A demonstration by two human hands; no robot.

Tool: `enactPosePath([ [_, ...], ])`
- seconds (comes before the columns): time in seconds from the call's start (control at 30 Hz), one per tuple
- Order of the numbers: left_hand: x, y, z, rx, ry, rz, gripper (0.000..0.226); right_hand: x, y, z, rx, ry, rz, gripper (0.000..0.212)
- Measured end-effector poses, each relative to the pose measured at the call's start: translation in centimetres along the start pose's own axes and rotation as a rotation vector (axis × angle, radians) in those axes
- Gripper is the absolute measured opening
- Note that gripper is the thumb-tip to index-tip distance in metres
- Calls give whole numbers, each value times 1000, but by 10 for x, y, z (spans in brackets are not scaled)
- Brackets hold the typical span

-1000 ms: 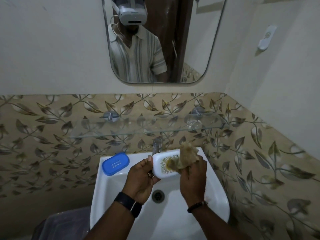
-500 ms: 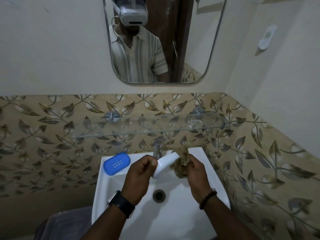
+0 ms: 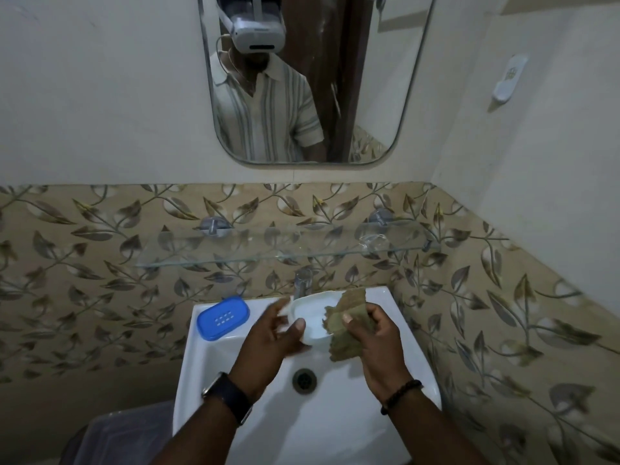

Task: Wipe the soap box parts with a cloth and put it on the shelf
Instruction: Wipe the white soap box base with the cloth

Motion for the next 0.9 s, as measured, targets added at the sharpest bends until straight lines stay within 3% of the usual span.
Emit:
enactPosePath([
  [0.07, 12, -3, -16, -180, -307, -84, 54, -1, -4, -1, -51, -64, 22, 15],
  [0.13, 11, -5, -21, -203, -381, -51, 48, -6, -5, -1, -94, -162, 68, 12],
  [0.27, 7, -3, -29, -171, -361, 36, 45, -17, -2, 3, -117, -262, 171, 8],
  [0.43, -6, -1, -41, -169, -381, 123, 41, -42, 3, 19, -29, -164, 324, 16],
  [0.67, -12, -3, -58, -215, -366, 115, 41, -83, 35, 61, 281, -138, 267, 20],
  [0.77, -7, -3, -61, -242, -346, 79, 30, -86, 66, 64, 258, -131, 239, 20],
  [0.9, -2, -4, -63, -260, -327, 69, 34, -83, 121, 52, 132, -183, 220, 43],
])
Point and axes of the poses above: each hand's wrist, its own y-axis towards the middle knuckle, its own x-axis out of the palm, z = x × y, the point moved 7 cm from there along y, towards the middle knuckle, and after that the axes turned 2 degrees about y, right-handed, at the moved point
